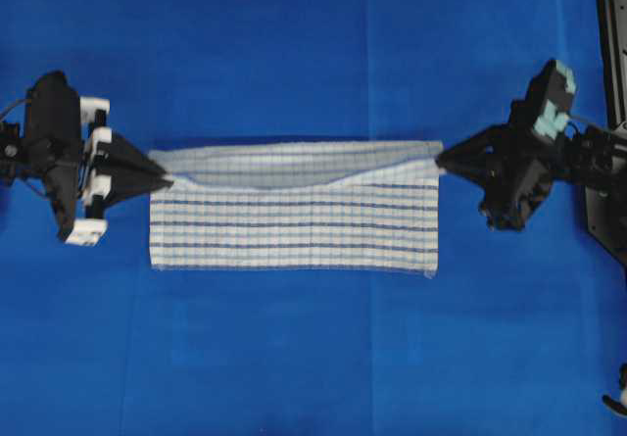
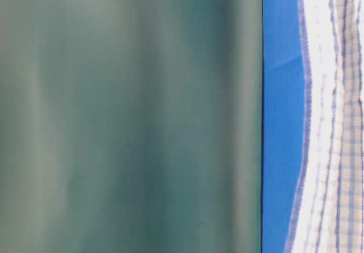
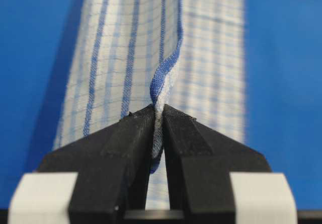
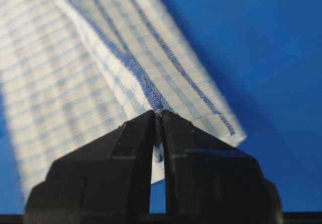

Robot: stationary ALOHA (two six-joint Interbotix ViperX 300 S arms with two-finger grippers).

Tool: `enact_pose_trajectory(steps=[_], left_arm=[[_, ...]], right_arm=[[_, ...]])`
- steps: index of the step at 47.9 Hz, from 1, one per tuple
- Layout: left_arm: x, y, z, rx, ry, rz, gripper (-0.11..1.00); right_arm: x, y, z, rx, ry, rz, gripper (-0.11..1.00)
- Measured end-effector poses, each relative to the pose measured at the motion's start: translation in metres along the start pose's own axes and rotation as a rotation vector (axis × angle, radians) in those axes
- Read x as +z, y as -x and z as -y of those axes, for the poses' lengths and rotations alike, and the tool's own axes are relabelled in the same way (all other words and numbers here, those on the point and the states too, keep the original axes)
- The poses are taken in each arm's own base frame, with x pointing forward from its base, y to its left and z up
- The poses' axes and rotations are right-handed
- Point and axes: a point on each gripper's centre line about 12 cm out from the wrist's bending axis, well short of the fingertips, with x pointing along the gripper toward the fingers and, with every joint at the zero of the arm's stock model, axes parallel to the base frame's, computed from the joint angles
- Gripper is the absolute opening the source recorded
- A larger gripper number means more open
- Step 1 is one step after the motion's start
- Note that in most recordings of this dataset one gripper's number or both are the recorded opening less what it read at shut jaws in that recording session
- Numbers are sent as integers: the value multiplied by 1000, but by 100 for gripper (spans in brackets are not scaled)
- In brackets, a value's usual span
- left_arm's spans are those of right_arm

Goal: Fold the blue towel.
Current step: 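Lift the top corners and fold them down toward the bottom edge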

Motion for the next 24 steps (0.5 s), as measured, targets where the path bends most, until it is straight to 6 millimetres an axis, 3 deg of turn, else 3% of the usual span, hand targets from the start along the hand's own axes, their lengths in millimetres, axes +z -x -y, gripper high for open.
enact_pose_trajectory(steps=[12,24], left_arm=[[-7,2,25,-94,-23,-25,4],[-13,2,30,-110,-36,-54,4]], right_arm=[[-19,4,-29,90,22,-51,6],[-28,-6,-42,95,60,-88,6]])
